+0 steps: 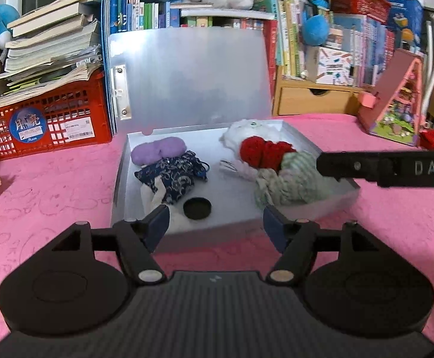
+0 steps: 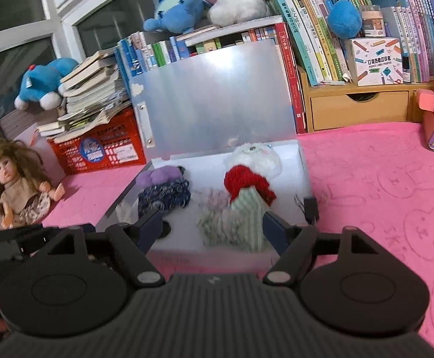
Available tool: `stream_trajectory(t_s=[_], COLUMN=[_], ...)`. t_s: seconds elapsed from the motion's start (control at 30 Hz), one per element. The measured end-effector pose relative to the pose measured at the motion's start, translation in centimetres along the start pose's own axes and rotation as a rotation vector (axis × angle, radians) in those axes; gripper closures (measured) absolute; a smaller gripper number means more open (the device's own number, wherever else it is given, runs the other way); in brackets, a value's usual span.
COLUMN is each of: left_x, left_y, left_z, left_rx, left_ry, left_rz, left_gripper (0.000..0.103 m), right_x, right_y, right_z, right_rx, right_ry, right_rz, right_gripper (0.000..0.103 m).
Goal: Organize objects
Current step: 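Move both grippers out of the box back to the table items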
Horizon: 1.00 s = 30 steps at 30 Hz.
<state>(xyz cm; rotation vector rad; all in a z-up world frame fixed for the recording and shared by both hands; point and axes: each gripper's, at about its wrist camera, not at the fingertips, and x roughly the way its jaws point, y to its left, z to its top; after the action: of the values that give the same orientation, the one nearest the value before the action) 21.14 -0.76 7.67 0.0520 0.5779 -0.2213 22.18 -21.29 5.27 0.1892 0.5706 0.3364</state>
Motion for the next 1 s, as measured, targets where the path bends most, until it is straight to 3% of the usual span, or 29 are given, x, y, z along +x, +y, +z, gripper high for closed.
stream_trajectory(t_s=[0.3, 0.5, 0.77, 0.93, 1.0], left_x=[-4.2, -5.9, -7.0, -6.1, -5.8], left_y=[-0.7, -0.7, -2.4, -3.6, -3.9], left_z=[-3.8, -5.8, -7.8, -8.9, -9.4], left_rx=[0.030, -0.011, 0.045, 0.079, 0.074], left_ry=[-0.016, 0.003, 0.012, 0.051, 0.070], left_rz=[-0.054, -0.108, -0.167, -0.176, -0.187], left_gripper=[0.027, 0.023, 0.023, 0.025, 0.033], right_x=[-4.5, -7.4, -10.3, -11.3, -11.5], right_y=[2.0, 3.0, 2.4, 2.2, 2.2], right_z=[-5.2, -8.5, -11.2, -12.4, -12.8], right_rx=[-0.121, -0.201, -0.216, -0.215, -0.216], right_ry=[-0.037, -0.055, -0.060, -0.055, -0.054], right_rz=[-0.019, -0.050, -0.091, -0.106, -0.105], right_gripper=[0.017, 0.016, 0.016, 0.015, 0.015])
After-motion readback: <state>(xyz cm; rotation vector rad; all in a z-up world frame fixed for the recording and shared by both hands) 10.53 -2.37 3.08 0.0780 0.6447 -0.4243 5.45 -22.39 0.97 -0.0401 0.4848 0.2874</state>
